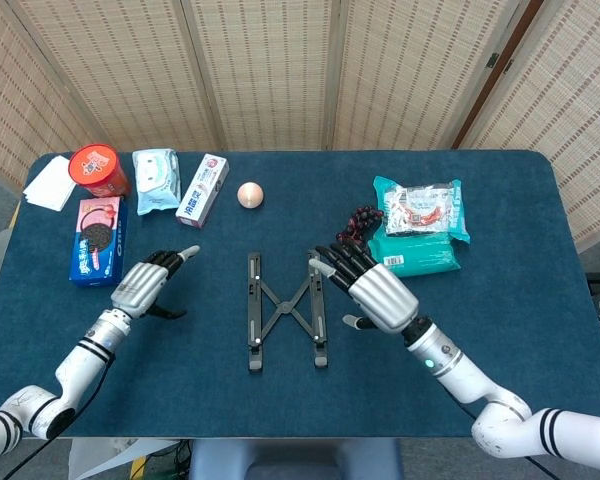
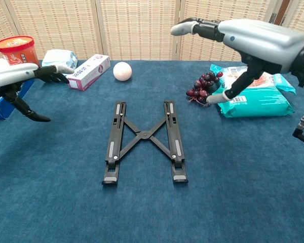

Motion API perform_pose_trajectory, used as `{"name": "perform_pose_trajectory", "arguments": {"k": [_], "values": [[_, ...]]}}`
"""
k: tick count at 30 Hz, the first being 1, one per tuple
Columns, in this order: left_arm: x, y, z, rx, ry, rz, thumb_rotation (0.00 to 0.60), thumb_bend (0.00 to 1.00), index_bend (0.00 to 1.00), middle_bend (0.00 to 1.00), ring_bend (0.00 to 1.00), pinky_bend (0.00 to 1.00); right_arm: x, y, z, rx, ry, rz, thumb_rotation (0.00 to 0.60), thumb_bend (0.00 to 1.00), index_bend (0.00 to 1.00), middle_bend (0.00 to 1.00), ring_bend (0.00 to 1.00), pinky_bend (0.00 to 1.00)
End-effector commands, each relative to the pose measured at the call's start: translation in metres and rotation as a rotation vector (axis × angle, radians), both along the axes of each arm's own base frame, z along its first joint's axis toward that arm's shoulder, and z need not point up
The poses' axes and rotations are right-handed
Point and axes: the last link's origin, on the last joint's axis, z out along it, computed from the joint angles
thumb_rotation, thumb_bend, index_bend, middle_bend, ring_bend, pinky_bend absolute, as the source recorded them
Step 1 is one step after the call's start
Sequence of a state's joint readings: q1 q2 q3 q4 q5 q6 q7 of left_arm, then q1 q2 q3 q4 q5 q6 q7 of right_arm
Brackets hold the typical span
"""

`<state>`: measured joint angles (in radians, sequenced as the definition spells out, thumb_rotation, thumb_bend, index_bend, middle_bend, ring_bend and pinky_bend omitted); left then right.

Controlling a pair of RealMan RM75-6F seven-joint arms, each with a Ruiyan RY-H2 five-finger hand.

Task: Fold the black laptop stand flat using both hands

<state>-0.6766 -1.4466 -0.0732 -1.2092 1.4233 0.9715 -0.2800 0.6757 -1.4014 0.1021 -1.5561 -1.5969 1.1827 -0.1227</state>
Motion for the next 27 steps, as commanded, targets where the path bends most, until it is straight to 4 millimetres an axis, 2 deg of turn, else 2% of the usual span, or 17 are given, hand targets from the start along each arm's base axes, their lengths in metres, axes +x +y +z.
{"name": "perform_pose_trajectory", "arguments": {"k": [1, 14, 20, 27], "values": [[0.007, 0.008, -0.011, 0.008, 0.015, 0.002, 0.600, 0.12, 0.01, 0.14, 0.13, 0.12, -0.004, 0.005, -0.012, -0.015, 0.037, -0.029, 0.600, 0.03, 0.00, 0.00, 0.00, 0.03], [0.031, 0.014, -0.044, -0.022, -0.010, 0.031, 0.600, 0.12, 0.00, 0.12, 0.10, 0.09, -0.018, 0.016, -0.056, 0.021, 0.084, -0.163, 0.600, 0.02, 0.00, 0.00, 0.00, 0.01], [0.038, 0.016, -0.057, -0.042, -0.008, 0.031, 0.600, 0.12, 0.00, 0.12, 0.10, 0.09, -0.021, 0.017, -0.078, 0.016, 0.124, -0.140, 0.600, 0.02, 0.00, 0.00, 0.00, 0.01], [0.041, 0.020, -0.064, -0.043, -0.004, 0.036, 0.600, 0.12, 0.00, 0.12, 0.10, 0.09, -0.022, 0.012, -0.094, -0.010, 0.161, -0.112, 0.600, 0.02, 0.00, 0.00, 0.00, 0.01]]}}
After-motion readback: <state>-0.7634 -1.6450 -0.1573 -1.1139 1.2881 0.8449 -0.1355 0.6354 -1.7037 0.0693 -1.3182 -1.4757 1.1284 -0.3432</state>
